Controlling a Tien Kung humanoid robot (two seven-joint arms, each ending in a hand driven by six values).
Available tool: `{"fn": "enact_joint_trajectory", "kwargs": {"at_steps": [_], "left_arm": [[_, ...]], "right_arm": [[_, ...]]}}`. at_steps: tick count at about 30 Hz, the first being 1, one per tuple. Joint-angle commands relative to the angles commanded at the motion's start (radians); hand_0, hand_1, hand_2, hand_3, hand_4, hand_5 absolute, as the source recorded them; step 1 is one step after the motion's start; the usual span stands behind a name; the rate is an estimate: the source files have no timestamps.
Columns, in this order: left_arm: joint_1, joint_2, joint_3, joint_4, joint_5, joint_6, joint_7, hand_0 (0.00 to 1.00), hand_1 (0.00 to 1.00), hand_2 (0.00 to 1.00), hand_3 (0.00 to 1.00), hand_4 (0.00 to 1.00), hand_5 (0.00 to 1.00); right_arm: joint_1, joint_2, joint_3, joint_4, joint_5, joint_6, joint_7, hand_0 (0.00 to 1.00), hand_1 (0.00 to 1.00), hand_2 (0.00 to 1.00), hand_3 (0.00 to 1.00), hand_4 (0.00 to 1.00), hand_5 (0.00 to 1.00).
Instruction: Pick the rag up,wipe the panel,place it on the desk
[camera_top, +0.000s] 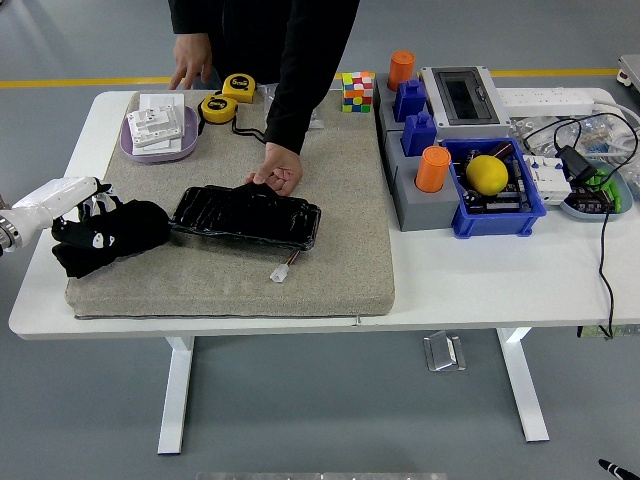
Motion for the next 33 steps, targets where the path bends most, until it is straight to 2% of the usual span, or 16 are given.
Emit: {"fn": "enact_joint_trajectory", "kwargs": {"at_steps": [6,11,19,26,33], "left_arm": [[0.0,0.01,-0.015,-0.028,0.019,-0.011,0.0,0.285,0.204,0.338,0.547,0.71,0.014],[-0.004,0.025,-0.045,-0.071,0.04,-0.029,0.003,0.285,0.204,0.338,0.547,0.71,0.014],[-0.016,0.049,-0.076,-0.103,0.039,-0.043,0.003,0.28,0.206,0.337,0.549,0.712,0.01],[-0.013,0.06,-0.137,-0.196,0.04,-0.086,0.025,0.278,0.206,0.339,0.55,0.715,0.007],[-0.008,0.064,-0.155,-0.287,-0.002,-0.127,0.085,0.278,0.206,0.34,0.551,0.717,0.005]], "right_arm": [[0.001,0.002,-0.001,0.0,0.0,-0.001,0.0,0.776,0.736,0.725,0.68,0.998,0.588],[0.002,0.003,-0.009,0.0,0.006,-0.001,0.0,0.776,0.736,0.725,0.68,0.998,0.588],[0.004,0.005,-0.014,0.0,0.007,-0.001,0.001,0.777,0.736,0.725,0.68,0.998,0.587],[-0.001,0.006,-0.03,-0.003,0.011,0.001,0.0,0.777,0.736,0.725,0.679,0.998,0.587],[0.0,0.007,-0.034,-0.003,0.01,0.0,0.001,0.777,0.736,0.725,0.68,0.998,0.587]]}}
